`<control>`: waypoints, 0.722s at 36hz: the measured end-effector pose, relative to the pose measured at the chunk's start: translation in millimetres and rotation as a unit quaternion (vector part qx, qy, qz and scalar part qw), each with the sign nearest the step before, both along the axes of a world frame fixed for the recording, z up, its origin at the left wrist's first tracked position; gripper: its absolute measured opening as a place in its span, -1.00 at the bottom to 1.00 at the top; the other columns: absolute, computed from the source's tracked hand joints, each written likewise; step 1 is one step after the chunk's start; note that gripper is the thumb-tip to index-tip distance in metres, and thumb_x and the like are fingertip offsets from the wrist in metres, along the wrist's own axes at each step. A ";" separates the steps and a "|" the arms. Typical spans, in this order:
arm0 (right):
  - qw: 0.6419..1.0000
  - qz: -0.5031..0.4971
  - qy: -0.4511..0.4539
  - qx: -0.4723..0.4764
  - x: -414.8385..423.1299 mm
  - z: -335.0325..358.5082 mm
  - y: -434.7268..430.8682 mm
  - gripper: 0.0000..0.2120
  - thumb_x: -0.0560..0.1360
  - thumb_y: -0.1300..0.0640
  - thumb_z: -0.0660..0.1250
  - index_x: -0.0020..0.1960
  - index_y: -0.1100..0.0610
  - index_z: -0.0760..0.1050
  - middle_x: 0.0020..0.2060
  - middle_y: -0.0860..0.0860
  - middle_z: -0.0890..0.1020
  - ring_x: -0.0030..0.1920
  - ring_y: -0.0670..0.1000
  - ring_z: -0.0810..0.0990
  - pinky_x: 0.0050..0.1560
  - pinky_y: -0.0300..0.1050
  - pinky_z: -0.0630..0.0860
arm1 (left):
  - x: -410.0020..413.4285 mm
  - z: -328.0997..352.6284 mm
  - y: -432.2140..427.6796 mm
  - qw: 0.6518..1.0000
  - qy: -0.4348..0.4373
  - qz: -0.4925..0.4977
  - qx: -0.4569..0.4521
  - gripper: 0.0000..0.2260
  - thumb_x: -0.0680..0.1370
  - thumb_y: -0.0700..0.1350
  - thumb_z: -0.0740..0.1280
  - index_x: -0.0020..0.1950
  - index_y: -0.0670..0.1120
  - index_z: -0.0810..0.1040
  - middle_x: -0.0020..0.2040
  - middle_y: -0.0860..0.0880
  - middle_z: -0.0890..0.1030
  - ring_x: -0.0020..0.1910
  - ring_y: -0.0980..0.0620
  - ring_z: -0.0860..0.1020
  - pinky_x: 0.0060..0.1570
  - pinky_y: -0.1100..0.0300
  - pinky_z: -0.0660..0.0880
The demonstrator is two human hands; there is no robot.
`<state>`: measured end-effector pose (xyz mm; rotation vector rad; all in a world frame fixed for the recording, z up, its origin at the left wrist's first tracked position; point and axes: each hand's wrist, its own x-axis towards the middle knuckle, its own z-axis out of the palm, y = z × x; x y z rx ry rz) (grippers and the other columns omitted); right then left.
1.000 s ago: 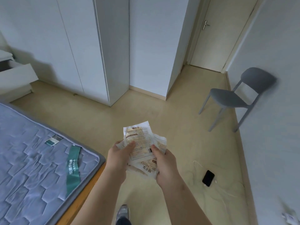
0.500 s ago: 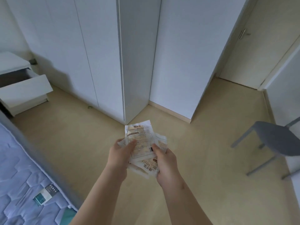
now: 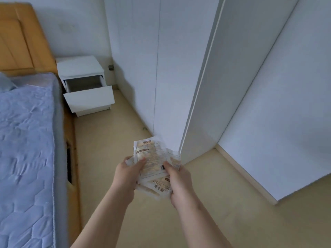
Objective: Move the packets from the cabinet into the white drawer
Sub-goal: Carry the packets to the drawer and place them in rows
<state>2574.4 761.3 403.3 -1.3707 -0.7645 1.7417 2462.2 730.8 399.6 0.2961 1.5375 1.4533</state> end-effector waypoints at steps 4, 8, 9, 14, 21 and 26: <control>0.997 0.081 -0.005 -0.007 -62.2 -10.1 51.8 -0.90 0.52 0.25 0.31 -0.14 0.12 0.56 -0.29 0.04 0.63 -0.31 0.01 0.60 -0.39 -0.20 0.55 | -57.2 -7.0 34.8 0.997 0.000 0.078 -0.015 -0.92 0.54 -0.19 0.35 0.01 -0.12 0.49 -0.13 -0.14 0.62 -0.26 -0.11 0.60 -0.46 0.15 0.55; 0.991 0.132 -0.023 0.008 -135.7 -21.6 102.5 -0.92 0.51 0.22 0.32 -0.03 0.16 0.59 -0.17 0.11 0.67 -0.22 0.06 0.64 -0.37 -0.20 0.57 | -124.6 -14.3 76.1 0.992 -0.010 0.128 -0.013 -0.90 0.54 -0.19 0.35 0.03 -0.12 0.49 -0.13 -0.14 0.62 -0.26 -0.10 0.61 -0.52 0.15 0.53; 0.990 0.140 -0.025 0.009 -155.6 -23.4 115.9 -0.90 0.51 0.21 0.32 0.00 0.15 0.59 -0.12 0.13 0.68 -0.17 0.08 0.65 -0.33 -0.18 0.58 | -142.7 -15.1 87.9 0.991 -0.012 0.137 -0.010 -0.91 0.54 -0.19 0.35 0.02 -0.11 0.49 -0.13 -0.13 0.62 -0.26 -0.09 0.62 -0.53 0.16 0.53; 0.983 0.183 -0.020 0.019 -254.1 -12.2 184.3 -0.91 0.54 0.20 0.30 0.00 0.10 0.57 -0.16 0.04 0.67 -0.20 -0.01 0.65 -0.40 -0.26 0.53 | -236.1 -0.5 148.9 0.986 0.002 0.164 -0.004 -0.85 0.54 -0.17 0.34 0.09 -0.10 0.48 -0.11 -0.13 0.63 -0.27 -0.07 0.63 -0.57 0.20 0.50; 0.979 0.183 -0.006 0.085 -375.5 1.4 273.0 -0.72 0.51 0.22 0.32 0.21 0.10 0.45 0.01 0.07 0.64 -0.07 0.01 0.65 -0.24 -0.22 0.57 | -347.3 18.3 230.7 0.979 0.015 0.201 0.025 -0.85 0.54 -0.17 0.34 0.10 -0.10 0.48 -0.08 -0.13 0.64 -0.15 -0.11 0.64 -0.22 0.04 0.59; 0.977 0.186 -0.006 0.107 -439.0 -14.6 328.6 -0.64 0.49 0.21 0.34 0.25 0.02 0.37 0.05 0.03 0.61 0.03 0.05 0.63 0.07 0.08 0.58 | -406.4 9.6 287.9 0.976 0.011 0.215 0.025 -0.89 0.55 -0.19 0.34 0.05 -0.08 0.48 -0.06 -0.14 0.64 -0.12 -0.12 0.63 -0.24 0.06 0.57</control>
